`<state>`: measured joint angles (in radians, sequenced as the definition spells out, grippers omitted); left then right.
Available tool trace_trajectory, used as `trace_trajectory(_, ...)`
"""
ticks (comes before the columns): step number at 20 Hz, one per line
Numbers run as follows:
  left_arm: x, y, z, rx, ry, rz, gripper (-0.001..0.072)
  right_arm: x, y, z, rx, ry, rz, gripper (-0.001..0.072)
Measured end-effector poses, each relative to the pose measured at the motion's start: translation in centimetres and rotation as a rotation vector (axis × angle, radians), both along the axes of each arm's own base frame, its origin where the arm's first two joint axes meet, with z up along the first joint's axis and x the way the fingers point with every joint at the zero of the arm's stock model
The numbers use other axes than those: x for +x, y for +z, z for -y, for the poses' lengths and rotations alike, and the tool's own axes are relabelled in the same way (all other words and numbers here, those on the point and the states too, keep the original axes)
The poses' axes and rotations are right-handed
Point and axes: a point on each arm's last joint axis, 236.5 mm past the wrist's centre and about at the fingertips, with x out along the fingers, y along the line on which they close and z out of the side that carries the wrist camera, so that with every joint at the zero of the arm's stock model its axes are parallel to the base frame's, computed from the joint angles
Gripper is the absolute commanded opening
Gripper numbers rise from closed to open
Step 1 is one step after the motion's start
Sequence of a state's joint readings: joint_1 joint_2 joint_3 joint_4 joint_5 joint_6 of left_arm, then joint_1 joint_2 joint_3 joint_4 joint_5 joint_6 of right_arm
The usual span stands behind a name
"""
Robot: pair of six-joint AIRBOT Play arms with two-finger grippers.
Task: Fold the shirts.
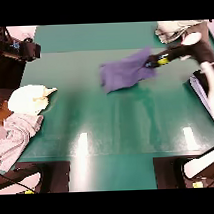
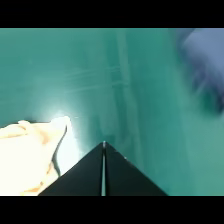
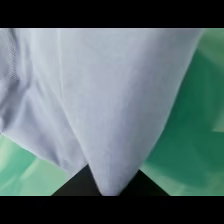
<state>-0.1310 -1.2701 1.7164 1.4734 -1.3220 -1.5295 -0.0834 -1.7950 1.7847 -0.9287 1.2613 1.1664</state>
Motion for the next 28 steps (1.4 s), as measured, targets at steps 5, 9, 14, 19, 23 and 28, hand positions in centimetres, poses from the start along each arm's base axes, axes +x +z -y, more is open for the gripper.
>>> trace_trajectory(5, -0.4, 0.2, 1.8, -0.071, -0.035, -0.012, 0.0027, 0.8, 3.7, 17.6, -0.044, -0.348, 0.102, 0.0012)
trace_trajectory(9, -0.7, 0.5, 3.3, -0.136, -0.059, -0.022, 0.0027, -0.2, 5.8, 27.3, -0.016, -0.569, 0.185, 0.0012)
trace_trajectory(14, -1.1, 0.7, 4.5, -0.190, -0.078, -0.035, 0.0027, -0.6, 8.1, 32.3, 0.002, -0.664, 0.301, 0.0012)
trace_trajectory(19, -1.6, 0.6, 4.9, -0.211, -0.083, -0.057, 0.0027, 0.1, 13.1, 33.9, -0.023, -0.652, 0.456, 0.0012)
trace_trajectory(23, -1.7, 0.6, 5.0, -0.214, -0.085, -0.063, 0.0027, 0.2, 18.4, 33.7, -0.063, -0.607, 0.565, 0.0012)
trace_trajectory(28, -1.8, 0.5, 5.1, -0.216, -0.086, -0.066, 0.0027, -2.1, 20.3, 32.7, -0.103, -0.573, 0.563, 0.0012)
